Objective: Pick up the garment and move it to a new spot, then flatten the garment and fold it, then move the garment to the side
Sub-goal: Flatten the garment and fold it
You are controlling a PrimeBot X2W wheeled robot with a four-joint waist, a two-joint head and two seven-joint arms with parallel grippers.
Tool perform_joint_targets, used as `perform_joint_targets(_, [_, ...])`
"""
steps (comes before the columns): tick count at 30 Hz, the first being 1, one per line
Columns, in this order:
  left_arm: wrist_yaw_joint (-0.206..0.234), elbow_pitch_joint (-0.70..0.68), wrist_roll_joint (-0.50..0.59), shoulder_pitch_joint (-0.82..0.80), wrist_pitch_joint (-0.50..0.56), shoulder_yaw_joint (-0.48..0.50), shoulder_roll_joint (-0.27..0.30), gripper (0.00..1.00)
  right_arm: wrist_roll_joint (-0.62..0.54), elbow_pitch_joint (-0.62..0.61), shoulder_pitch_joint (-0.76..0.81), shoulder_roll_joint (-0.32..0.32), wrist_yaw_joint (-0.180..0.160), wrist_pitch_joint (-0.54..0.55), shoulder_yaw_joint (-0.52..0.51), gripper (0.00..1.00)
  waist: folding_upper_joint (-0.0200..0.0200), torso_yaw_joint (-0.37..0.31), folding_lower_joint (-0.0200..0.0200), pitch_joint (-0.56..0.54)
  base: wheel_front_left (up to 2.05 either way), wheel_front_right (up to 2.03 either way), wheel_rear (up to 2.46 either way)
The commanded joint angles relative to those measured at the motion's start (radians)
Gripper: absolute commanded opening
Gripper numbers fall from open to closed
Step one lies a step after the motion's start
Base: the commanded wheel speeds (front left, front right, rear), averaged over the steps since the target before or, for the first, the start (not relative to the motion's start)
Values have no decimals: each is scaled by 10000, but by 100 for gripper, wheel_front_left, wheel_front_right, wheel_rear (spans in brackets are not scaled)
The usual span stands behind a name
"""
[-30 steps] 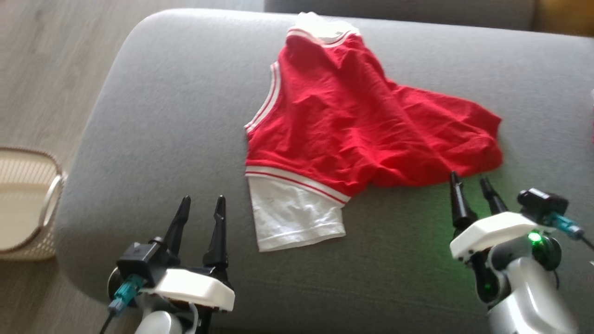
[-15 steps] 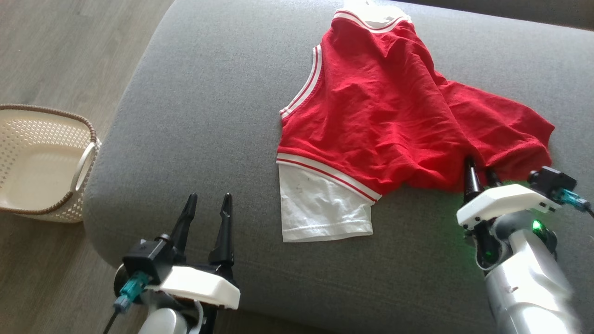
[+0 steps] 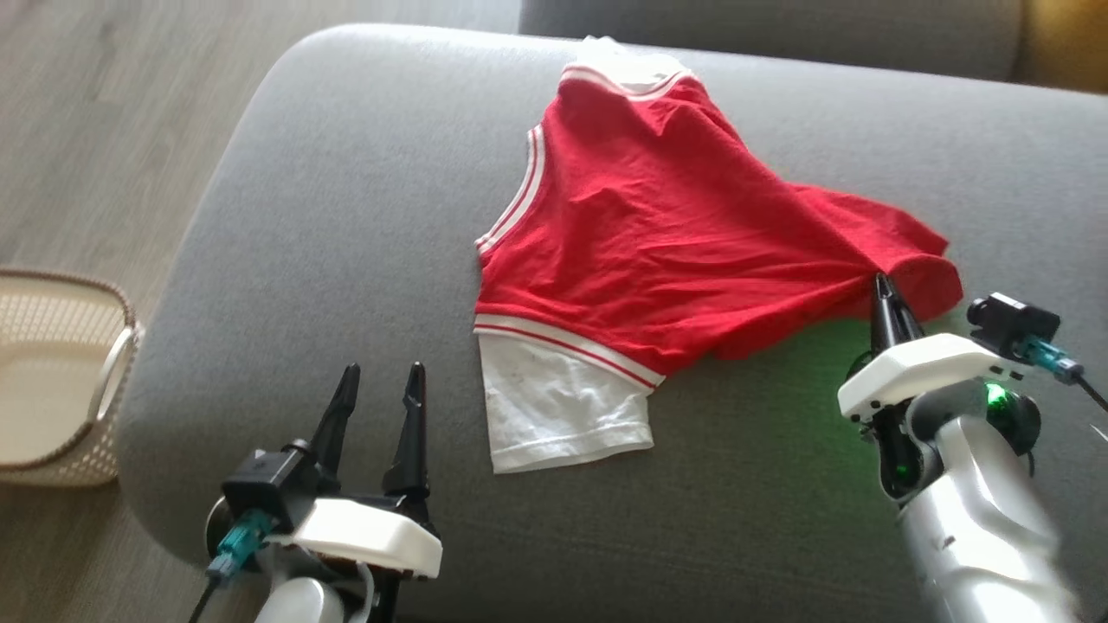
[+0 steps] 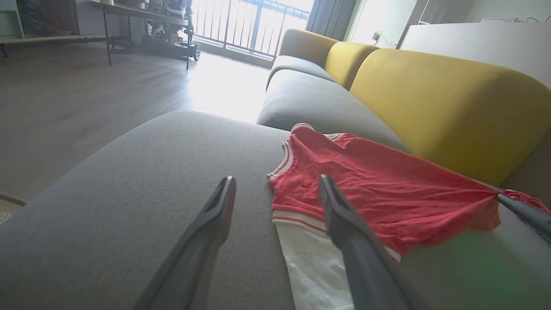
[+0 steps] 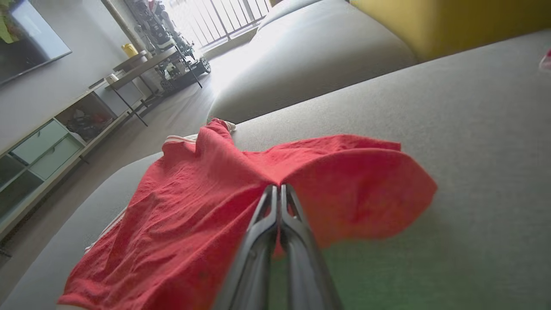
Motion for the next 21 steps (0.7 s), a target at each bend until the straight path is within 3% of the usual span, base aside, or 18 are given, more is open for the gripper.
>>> perform_joint_targets(1, [29, -281, -20, -116, -53, 443, 24, 100, -332, -730, 160, 45, -2, -127, 97, 0, 0, -300, 0, -338, 0, 0, 0])
perform_joint_targets(12, [-29, -287, 61, 260, -53, 655, 24, 100, -1676, -5036, 1578, 45, -2, 967, -307, 0, 0, -615, 0, -763, 0, 0, 0])
perform_joint_targets(17, [-61, -343, 26, 169, -53, 518, 24, 100, -2534, -7448, 1846, 45, -2, 2022, -155, 0, 0, -364, 0, -592, 0, 0, 0])
perform_joint_targets(21, [-83, -340, -13, 7, -53, 329, 24, 100, -3443, -8364, 1116, -57, -2, 2608, 163, 0, 0, 38, 0, -263, 0, 0, 0])
